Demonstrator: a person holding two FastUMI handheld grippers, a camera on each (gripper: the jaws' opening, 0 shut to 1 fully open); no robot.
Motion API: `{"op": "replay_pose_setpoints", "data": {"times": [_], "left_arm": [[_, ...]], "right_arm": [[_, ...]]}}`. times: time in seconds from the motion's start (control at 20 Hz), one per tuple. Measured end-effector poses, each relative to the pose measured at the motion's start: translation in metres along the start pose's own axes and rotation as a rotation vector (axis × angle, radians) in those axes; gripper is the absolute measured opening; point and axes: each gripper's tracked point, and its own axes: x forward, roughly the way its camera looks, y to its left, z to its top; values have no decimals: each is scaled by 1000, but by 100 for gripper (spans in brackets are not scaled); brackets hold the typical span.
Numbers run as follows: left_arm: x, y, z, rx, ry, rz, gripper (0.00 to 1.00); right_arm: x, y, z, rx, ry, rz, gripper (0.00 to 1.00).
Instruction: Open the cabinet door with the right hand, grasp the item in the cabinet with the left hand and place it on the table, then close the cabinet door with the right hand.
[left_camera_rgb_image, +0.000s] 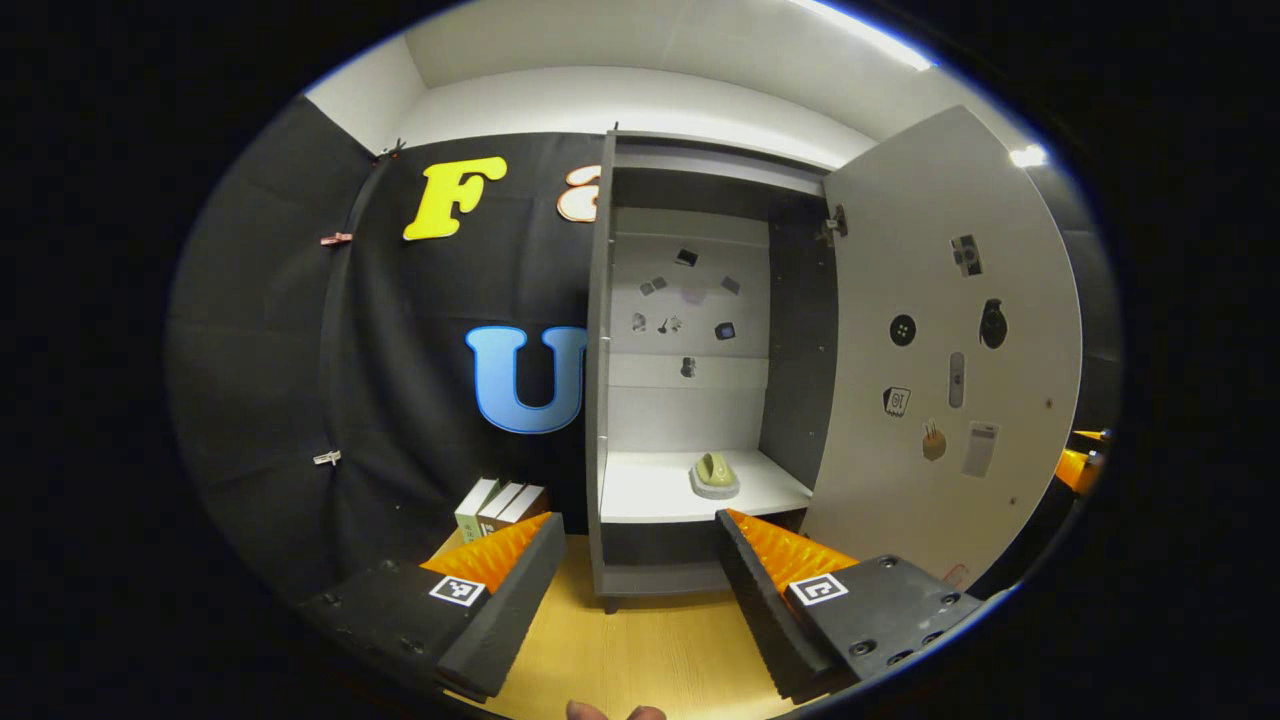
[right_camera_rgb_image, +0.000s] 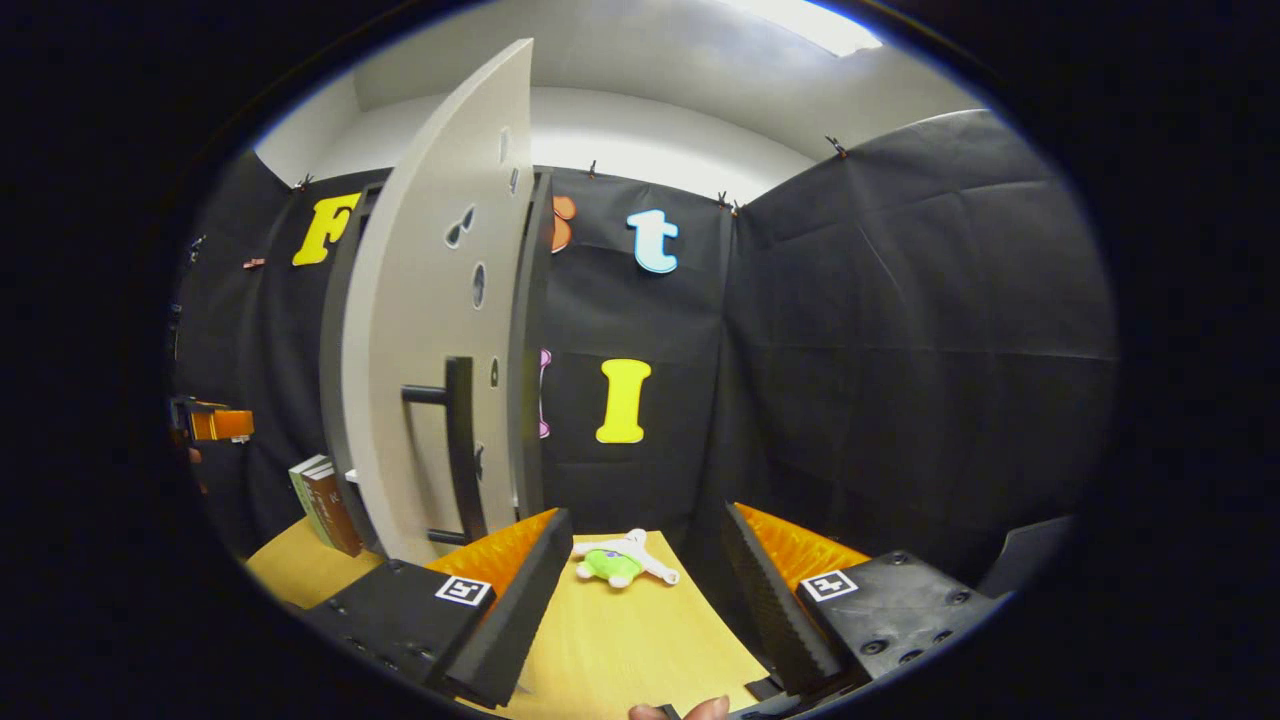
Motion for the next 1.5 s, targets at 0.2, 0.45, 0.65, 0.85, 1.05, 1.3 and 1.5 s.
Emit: {"op": "replay_pose_setpoints", "data": {"times": [0.2,0.45,0.65,0.85,1.05,1.3,1.5], "left_arm": [[36,-26,-8,16,32,-48,92],[105,-58,-16,22,97,-136,92],[170,-76,-23,50,172,-173,88],[236,-100,-38,40,273,-234,81],[297,-108,-45,81,352,-220,74],[350,-119,-63,84,461,-205,61],[376,-119,-80,148,512,-178,56]], "right_arm": [[13,-6,-31,-41,51,2,98],[38,-11,-40,-39,55,25,98],[58,-20,-43,-46,56,37,98],[77,-35,-53,-67,71,42,98],[91,-44,-65,-71,96,57,98],[92,-54,-87,-67,145,72,98],[90,-66,-93,-75,157,61,98]]}}
